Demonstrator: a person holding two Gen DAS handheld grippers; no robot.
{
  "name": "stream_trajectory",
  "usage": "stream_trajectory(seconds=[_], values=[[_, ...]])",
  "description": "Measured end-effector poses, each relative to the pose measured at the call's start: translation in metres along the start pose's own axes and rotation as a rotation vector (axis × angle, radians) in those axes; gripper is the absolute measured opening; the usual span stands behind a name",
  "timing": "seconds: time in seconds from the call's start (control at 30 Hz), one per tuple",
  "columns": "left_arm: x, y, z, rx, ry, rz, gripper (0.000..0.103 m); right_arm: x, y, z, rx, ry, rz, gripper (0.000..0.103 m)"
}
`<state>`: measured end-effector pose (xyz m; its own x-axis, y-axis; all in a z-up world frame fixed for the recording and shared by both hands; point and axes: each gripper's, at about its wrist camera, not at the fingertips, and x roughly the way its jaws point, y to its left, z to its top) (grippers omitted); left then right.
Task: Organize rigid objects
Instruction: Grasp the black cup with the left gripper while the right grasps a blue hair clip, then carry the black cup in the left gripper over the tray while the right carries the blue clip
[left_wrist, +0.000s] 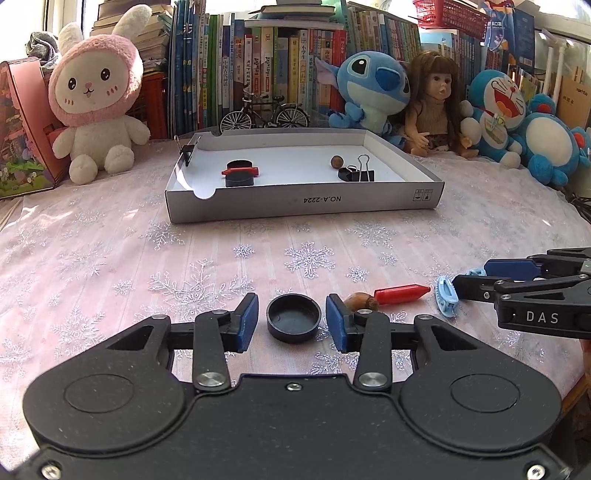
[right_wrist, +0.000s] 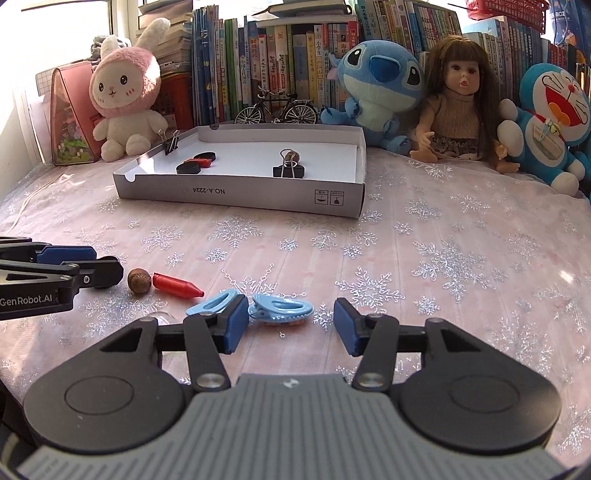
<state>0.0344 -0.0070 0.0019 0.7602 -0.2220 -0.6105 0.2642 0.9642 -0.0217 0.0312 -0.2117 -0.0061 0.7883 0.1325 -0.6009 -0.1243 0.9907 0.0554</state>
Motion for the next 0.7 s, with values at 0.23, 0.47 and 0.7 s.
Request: stream_trajectory(seconds=[0.23, 0.47, 0.7], values=[[0.006, 0.000, 0.007, -0.005, -0.001, 0.008, 0.031, -0.001, 0.001, 0.003, 0.000, -0.009, -0.004, 0.045], [0.008, 0.003, 0.023, -0.017, -0.028, 0.019, 0.030, -0.001, 0.000, 0.018, 0.013, -0.037, -0.013, 0.045], [0.002, -0.001, 0.018, 0.028, -0.050, 0.027, 0.030, -0.002, 0.000, 0.025, 0.015, -0.058, -0.015, 0.045]])
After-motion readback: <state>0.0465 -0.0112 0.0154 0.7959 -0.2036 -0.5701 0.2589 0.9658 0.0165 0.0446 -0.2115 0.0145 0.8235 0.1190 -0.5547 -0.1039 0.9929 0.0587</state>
